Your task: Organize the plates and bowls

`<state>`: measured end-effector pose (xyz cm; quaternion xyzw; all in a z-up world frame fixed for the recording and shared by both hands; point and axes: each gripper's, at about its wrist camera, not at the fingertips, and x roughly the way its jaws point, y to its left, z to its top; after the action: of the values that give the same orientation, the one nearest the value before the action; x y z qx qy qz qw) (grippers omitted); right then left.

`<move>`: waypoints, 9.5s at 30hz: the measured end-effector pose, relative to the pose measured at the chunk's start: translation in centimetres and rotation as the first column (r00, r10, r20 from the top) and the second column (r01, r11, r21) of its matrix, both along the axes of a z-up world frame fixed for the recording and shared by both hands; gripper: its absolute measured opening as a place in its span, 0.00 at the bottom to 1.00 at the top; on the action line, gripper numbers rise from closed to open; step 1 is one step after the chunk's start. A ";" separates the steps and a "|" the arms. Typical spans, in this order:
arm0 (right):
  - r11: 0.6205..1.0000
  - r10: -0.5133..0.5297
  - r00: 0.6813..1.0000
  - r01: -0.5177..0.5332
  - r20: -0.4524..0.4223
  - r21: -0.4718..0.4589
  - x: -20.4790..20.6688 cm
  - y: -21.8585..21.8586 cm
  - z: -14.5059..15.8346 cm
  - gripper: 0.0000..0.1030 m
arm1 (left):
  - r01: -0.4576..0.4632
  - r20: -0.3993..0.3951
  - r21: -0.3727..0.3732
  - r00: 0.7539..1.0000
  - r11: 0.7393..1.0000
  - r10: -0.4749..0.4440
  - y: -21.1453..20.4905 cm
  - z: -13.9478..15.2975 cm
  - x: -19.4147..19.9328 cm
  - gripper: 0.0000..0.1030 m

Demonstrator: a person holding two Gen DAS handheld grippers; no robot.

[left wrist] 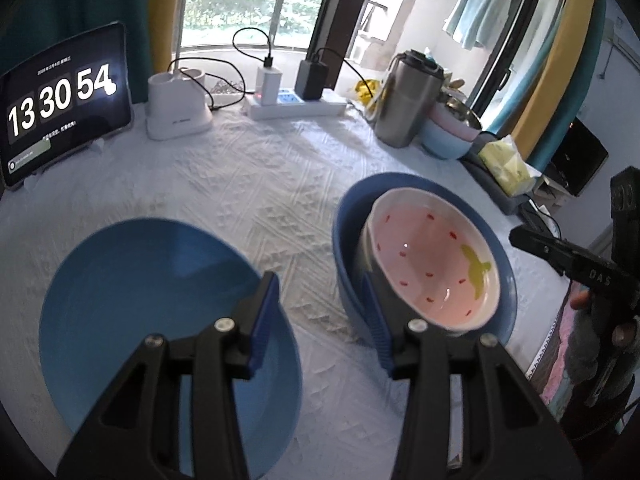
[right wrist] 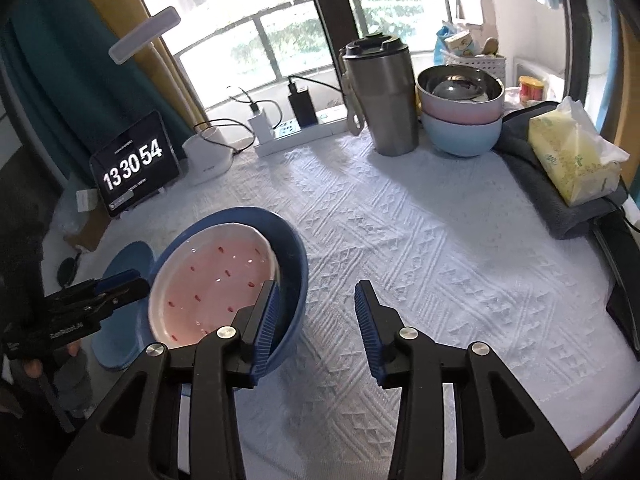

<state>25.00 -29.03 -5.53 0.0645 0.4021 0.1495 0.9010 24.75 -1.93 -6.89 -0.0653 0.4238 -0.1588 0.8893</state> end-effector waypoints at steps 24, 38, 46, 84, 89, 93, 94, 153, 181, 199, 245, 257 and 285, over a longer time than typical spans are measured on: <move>0.986 -0.158 0.986 0.161 -0.043 0.053 -0.4 1.4 -3.8 0.40 | -0.049 0.049 0.067 0.998 0.997 0.046 -1.6 -1.0 0.6 0.44; 0.964 -0.201 0.979 0.205 -0.043 0.169 -0.6 0.5 -4.5 0.40 | -0.071 0.089 0.044 0.994 0.996 0.067 -1.8 -1.1 0.2 0.38; 0.976 -0.183 0.983 0.179 0.019 0.128 -1.3 2.1 -3.9 0.13 | -0.053 0.137 0.068 0.990 0.996 0.043 -3.1 -0.8 -0.3 0.14; 0.969 -0.225 0.970 0.212 0.097 0.130 -2.6 2.0 -2.0 0.13 | -0.028 0.174 0.009 0.984 1.000 0.026 -3.0 0.2 -1.7 0.13; 0.971 -0.216 0.970 0.202 0.110 0.128 -2.7 2.4 -1.3 0.13 | -0.037 0.188 0.001 0.981 0.999 0.036 -2.6 0.9 -2.0 0.13; 0.973 -0.208 0.971 0.194 0.119 0.123 -2.7 2.9 -0.7 0.13 | -0.045 0.195 -0.006 0.980 0.999 0.046 -2.0 1.3 -2.1 0.13; 0.974 -0.206 0.971 0.191 0.121 0.121 -2.6 3.1 -0.6 0.13 | -0.048 0.196 -0.008 0.979 0.999 0.048 -1.9 1.3 -2.2 0.13; 0.994 0.084 0.992 -0.090 0.093 0.058 0.4 20.2 0.6 0.13 | -0.327 0.218 -0.060 0.918 0.943 0.332 14.4 1.9 -5.3 0.13; 0.994 0.104 0.993 -0.106 0.060 0.022 1.2 22.2 -1.1 0.14 | -0.346 0.248 -0.016 0.908 0.938 0.339 15.5 0.5 -5.2 0.15; 0.992 0.110 0.993 -0.112 0.032 0.056 1.1 21.7 -1.3 0.16 | -0.356 0.271 0.020 0.902 0.934 0.337 15.0 0.7 -5.4 0.17; 0.984 0.171 0.963 -0.157 0.208 -0.082 -2.8 20.5 -0.8 0.43 | -0.418 0.322 -0.005 0.859 0.908 0.397 14.3 0.6 -9.7 0.46; 0.984 0.171 0.953 -0.153 0.250 -0.088 -4.3 19.1 -0.3 0.53 | -0.385 0.361 -0.064 0.851 0.921 0.381 11.8 1.1 -12.2 0.51; 0.989 0.046 0.938 0.005 0.344 -0.144 -9.2 12.3 -0.6 0.53 | -0.348 0.528 -0.041 0.788 0.937 0.316 5.1 1.2 -16.9 0.89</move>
<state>15.78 -16.73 -6.09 -0.0318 0.2478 0.1387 0.9583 7.89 3.18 -5.69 -0.0668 0.1501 0.0007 0.9864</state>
